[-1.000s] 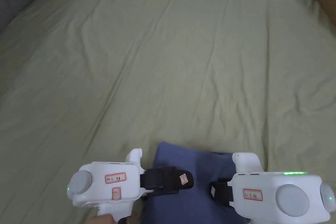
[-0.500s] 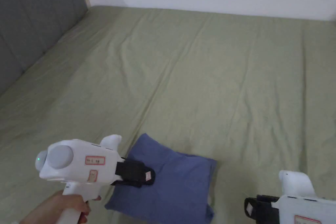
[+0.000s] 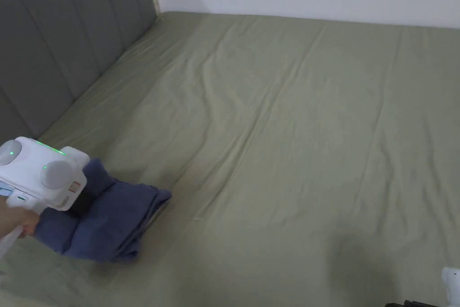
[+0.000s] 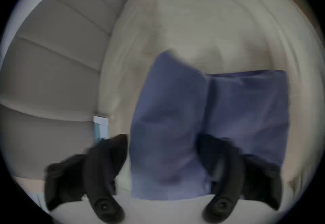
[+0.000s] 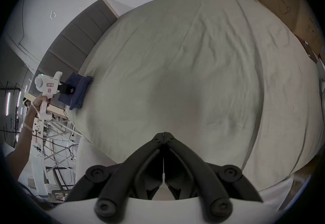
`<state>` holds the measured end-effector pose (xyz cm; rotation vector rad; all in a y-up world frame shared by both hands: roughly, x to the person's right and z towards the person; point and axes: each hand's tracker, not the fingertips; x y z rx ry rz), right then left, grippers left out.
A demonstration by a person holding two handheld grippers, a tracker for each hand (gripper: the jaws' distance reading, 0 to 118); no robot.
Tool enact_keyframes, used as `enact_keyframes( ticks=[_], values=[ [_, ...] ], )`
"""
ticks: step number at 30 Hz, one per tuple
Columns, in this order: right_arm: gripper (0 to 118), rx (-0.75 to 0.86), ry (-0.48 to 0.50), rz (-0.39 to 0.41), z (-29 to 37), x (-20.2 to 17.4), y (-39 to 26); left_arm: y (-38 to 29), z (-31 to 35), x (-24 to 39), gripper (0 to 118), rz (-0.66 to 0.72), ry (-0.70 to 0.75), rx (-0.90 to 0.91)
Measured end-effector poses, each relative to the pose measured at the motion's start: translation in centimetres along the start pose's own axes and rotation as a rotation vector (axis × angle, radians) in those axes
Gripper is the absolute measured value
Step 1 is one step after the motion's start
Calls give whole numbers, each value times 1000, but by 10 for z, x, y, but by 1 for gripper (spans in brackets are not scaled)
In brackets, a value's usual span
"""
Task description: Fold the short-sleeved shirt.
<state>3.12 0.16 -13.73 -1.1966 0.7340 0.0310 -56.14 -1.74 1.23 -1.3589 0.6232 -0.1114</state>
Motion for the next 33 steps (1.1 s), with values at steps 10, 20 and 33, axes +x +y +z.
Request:
enact_keyframes(
  ticks=[10,20,33],
  values=[
    [0,-34,-1,-1,-8,3,-5,-21,44,-6,81,227,-97,76],
    [0,17,35,-35,16,20,-24,-45,161,90,0,373,-508,346],
    [0,300,-45,-126,71,54,-16,-47,267,241,0,162,-355,608]
  ],
)
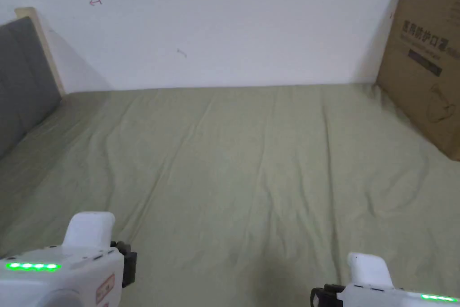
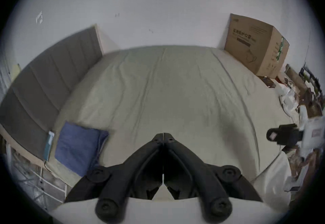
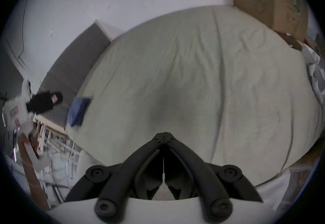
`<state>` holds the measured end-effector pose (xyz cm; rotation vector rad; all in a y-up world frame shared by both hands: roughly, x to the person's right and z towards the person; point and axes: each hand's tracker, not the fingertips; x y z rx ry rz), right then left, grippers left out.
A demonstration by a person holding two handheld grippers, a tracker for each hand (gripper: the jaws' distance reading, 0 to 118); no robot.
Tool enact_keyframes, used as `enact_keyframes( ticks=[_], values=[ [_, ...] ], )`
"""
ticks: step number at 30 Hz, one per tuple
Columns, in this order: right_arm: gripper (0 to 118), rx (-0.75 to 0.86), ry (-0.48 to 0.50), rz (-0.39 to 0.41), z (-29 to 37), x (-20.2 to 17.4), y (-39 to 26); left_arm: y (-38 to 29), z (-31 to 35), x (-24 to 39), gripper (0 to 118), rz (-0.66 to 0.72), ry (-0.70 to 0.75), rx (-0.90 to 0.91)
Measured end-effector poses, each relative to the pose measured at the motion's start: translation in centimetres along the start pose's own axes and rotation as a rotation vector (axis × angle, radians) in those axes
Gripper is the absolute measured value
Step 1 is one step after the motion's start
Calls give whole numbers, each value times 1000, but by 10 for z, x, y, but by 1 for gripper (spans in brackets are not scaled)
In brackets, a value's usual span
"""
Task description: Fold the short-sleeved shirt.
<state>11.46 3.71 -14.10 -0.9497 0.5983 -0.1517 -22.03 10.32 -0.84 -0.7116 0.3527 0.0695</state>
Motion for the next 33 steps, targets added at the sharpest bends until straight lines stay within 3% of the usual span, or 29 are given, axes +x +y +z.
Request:
enact_keyframes(
  ticks=[2,7,9,13,15,16,18,19,20,21,22,23,33],
  values=[
    [0,85,-36,-21,12,3,15,7,6,20,0,1,-22,58],
    [0,372,-285,108,51,-11,47,30,26,53,0,2,38,252],
    [0,544,-381,71,69,-18,52,37,34,63,0,-3,76,326],
    [0,766,-518,177,96,-44,54,47,57,77,1,24,83,469],
    [0,807,-513,209,104,-49,56,49,68,84,14,14,115,537],
    [3,819,-507,225,107,-52,57,48,73,87,27,8,129,572],
    [16,825,-491,240,112,-58,55,49,78,92,54,0,129,597],
    [31,839,-474,250,113,-58,54,49,80,94,78,-11,130,596],
    [49,844,-475,254,115,-60,53,48,82,96,93,-17,129,601],
    [73,864,-480,268,116,-63,50,49,81,97,102,-21,129,597],
    [100,883,-479,283,117,-65,47,49,81,98,104,-31,129,585],
    [110,875,-477,287,119,-71,46,47,82,99,104,-32,125,582],
    [113,827,-391,298,122,-78,50,44,81,97,103,-63,49,495]
  ],
)
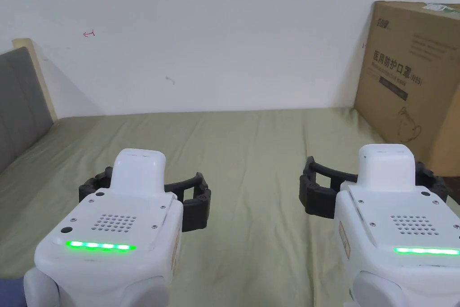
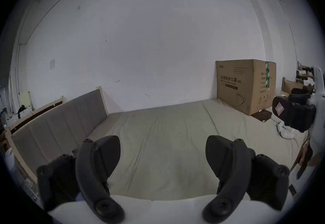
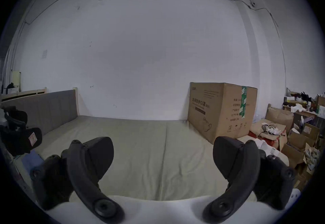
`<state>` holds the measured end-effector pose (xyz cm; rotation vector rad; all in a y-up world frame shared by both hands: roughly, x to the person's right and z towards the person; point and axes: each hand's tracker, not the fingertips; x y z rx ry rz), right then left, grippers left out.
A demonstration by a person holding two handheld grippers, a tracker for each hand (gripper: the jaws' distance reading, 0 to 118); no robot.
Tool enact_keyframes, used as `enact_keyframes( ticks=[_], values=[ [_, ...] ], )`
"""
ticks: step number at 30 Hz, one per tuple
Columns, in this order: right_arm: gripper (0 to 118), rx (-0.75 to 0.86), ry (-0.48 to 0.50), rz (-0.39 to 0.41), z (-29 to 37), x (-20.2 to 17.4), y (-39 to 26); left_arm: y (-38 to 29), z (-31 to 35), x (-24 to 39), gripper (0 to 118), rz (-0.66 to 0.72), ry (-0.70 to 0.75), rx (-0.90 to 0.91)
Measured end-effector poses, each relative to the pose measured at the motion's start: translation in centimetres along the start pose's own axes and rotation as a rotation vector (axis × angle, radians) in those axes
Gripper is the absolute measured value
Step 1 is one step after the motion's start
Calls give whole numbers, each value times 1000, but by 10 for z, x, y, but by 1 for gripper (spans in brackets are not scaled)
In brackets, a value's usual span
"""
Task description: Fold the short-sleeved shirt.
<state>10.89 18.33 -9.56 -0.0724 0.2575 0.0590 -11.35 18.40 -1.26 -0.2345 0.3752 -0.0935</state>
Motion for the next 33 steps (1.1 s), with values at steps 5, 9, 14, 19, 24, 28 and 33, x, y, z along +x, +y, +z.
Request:
enact_keyframes(
  ticks=[5,9,14,19,24,28,33],
  values=[
    [113,-8,11,0,0,-3,1,3,-1,-4,103,-3,-5,3],
    [113,-19,27,4,-11,2,-2,11,-9,-10,103,97,-63,-75],
    [113,-23,36,2,-19,7,-5,12,-14,-8,103,57,-12,-59],
    [113,-39,50,-17,-25,9,-8,11,-18,1,103,-36,35,-102],
    [113,-57,64,-11,-29,10,-10,14,-14,5,103,10,35,-96],
    [113,-68,67,-2,-29,10,-13,22,-18,2,103,76,25,-125],
    [113,-79,65,0,-30,14,-16,19,-17,6,103,35,50,-106]
  ],
)
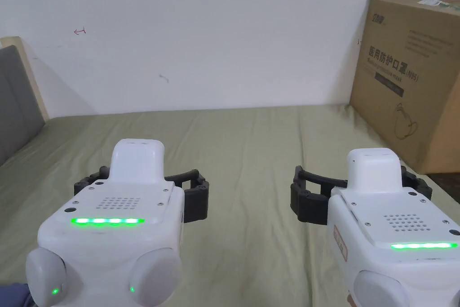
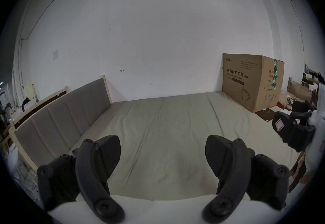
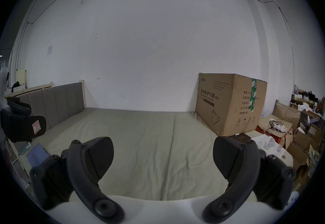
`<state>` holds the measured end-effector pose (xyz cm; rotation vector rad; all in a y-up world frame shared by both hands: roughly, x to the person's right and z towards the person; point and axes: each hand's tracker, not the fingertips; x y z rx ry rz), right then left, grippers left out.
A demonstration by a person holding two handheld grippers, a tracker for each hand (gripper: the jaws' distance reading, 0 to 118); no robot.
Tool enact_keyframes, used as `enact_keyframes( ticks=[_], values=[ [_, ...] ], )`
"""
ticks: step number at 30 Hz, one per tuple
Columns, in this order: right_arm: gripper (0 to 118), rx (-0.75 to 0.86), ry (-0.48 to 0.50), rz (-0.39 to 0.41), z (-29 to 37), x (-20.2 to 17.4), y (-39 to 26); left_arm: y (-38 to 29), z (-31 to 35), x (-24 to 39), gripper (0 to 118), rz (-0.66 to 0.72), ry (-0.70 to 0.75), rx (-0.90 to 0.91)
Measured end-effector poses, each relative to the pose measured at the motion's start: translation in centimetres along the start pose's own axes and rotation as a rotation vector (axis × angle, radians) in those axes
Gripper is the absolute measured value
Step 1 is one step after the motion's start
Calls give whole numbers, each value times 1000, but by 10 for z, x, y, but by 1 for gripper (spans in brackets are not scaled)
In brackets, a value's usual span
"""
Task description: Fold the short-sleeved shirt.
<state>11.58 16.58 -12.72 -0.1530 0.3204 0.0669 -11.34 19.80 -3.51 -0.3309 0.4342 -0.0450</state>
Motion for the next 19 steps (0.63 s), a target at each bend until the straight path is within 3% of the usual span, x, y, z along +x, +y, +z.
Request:
enact_keyframes(
  ticks=[5,19],
  values=[
    [113,-17,10,-37,1,2,0,-4,-3,1,103,11,-5,-12],
    [113,-10,-1,-30,2,1,2,-9,2,3,103,0,75,99]
  ],
)
